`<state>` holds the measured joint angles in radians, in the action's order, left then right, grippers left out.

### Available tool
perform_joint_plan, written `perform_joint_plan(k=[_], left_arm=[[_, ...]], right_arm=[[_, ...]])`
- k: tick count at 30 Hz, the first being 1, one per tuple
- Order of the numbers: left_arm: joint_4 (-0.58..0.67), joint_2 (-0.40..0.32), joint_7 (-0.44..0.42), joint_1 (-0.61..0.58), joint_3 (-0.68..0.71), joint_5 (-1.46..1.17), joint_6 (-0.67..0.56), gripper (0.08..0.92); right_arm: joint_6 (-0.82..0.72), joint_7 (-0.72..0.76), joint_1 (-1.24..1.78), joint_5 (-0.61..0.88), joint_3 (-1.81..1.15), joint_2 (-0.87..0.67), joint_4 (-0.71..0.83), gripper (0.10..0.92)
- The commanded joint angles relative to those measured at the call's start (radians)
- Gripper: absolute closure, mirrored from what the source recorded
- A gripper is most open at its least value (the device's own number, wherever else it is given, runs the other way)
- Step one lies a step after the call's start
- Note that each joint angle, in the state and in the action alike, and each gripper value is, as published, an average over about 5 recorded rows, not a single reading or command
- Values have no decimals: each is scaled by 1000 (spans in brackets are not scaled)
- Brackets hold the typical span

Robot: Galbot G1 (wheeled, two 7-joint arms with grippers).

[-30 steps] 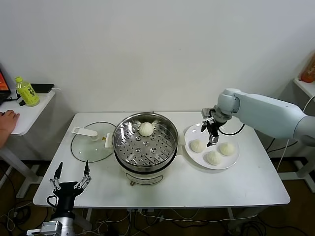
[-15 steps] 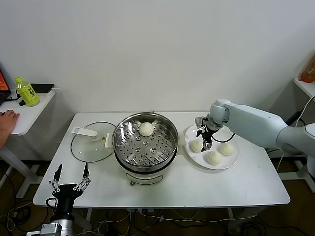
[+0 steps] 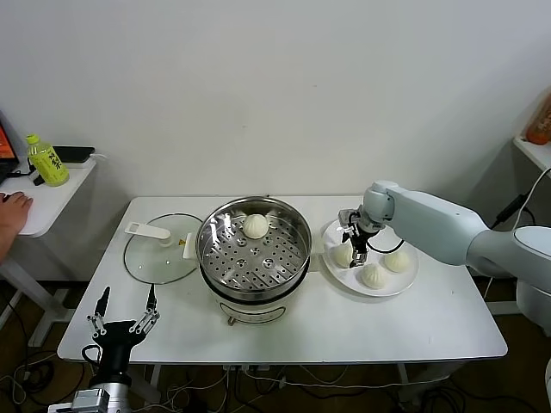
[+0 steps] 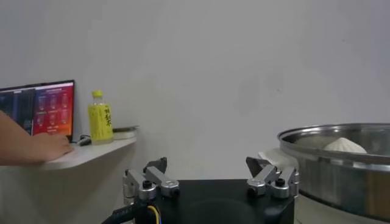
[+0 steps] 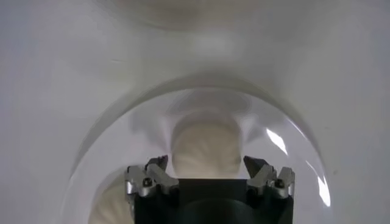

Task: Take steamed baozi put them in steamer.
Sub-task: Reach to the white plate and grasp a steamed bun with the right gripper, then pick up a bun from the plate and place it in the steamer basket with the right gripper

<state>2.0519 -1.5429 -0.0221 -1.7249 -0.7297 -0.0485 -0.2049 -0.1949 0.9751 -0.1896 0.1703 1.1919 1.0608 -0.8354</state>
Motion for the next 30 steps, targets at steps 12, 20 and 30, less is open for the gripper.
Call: perform_joint_plan(k=[12,20,30], left_arm=[[-2,-2,1,1,1,2,1,177],[-4,-3,2,0,1,3,-1,177],[-4,-5,3,2,-1,2,-3,177]], right_arm=[[3,26,23,-13,-45,15,40,273],[4,38,14,-11,-48,7,31,297],[-1,54,-101,49,9,-27,-55,309]])
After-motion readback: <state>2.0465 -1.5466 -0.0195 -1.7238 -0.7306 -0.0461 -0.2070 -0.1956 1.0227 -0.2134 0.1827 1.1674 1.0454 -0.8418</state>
